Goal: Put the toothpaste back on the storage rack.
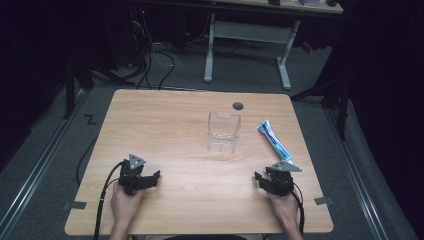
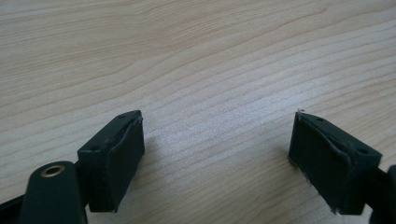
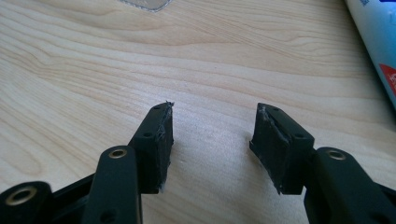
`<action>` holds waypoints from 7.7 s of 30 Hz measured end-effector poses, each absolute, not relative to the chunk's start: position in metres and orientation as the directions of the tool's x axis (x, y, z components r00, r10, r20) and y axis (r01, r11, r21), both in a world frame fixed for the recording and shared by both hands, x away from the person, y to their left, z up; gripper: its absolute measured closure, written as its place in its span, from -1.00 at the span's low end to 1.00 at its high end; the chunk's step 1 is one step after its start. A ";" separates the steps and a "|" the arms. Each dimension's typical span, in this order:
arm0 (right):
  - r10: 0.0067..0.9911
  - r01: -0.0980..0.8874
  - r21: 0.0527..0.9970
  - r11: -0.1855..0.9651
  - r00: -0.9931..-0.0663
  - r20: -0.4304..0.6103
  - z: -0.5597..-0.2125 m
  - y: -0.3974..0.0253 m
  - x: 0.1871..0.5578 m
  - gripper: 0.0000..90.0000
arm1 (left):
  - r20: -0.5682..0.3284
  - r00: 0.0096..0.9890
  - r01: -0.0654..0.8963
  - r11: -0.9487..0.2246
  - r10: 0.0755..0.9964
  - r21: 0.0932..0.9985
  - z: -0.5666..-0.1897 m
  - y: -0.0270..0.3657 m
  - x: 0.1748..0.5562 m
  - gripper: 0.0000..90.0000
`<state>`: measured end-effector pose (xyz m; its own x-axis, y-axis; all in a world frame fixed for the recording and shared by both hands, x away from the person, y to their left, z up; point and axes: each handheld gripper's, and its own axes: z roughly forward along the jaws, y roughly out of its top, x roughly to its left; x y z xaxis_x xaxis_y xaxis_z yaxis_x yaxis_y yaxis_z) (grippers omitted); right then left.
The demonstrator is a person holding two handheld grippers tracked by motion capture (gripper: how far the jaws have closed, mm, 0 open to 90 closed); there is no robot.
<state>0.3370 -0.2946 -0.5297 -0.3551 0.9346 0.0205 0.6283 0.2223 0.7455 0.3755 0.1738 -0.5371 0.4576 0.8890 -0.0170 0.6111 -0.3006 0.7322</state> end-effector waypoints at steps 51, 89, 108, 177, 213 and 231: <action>0.958 0.589 0.797 0.133 -0.283 0.049 -0.484 -0.338 0.339 0.00 | -0.018 0.455 0.612 -0.298 0.890 0.733 -0.537 0.174 0.376 -0.58; 0.951 0.564 0.784 0.259 -0.290 -0.105 -0.422 -0.322 0.401 0.09 | -0.019 0.457 0.612 -0.299 0.889 0.733 -0.537 0.174 0.376 -0.58; 0.934 0.648 0.680 0.343 -0.316 -0.169 -0.419 -0.309 0.455 0.10 | -0.019 0.457 0.611 -0.298 0.889 0.733 -0.537 0.174 0.376 -0.58; 0.976 0.891 0.397 0.219 -0.199 -0.092 -0.497 -0.332 0.527 0.36 | -0.018 0.456 0.611 -0.298 0.890 0.733 -0.537 0.174 0.376 -0.58; 0.932 0.851 0.472 0.232 -0.333 0.142 -0.459 -0.326 0.498 0.59 | -0.019 0.456 0.612 -0.298 0.890 0.733 -0.537 0.174 0.376 -0.58; 0.893 0.779 0.567 0.268 -0.421 0.156 -0.440 -0.319 0.462 0.59 | -0.018 0.456 0.611 -0.299 0.890 0.733 -0.537 0.174 0.376 -0.58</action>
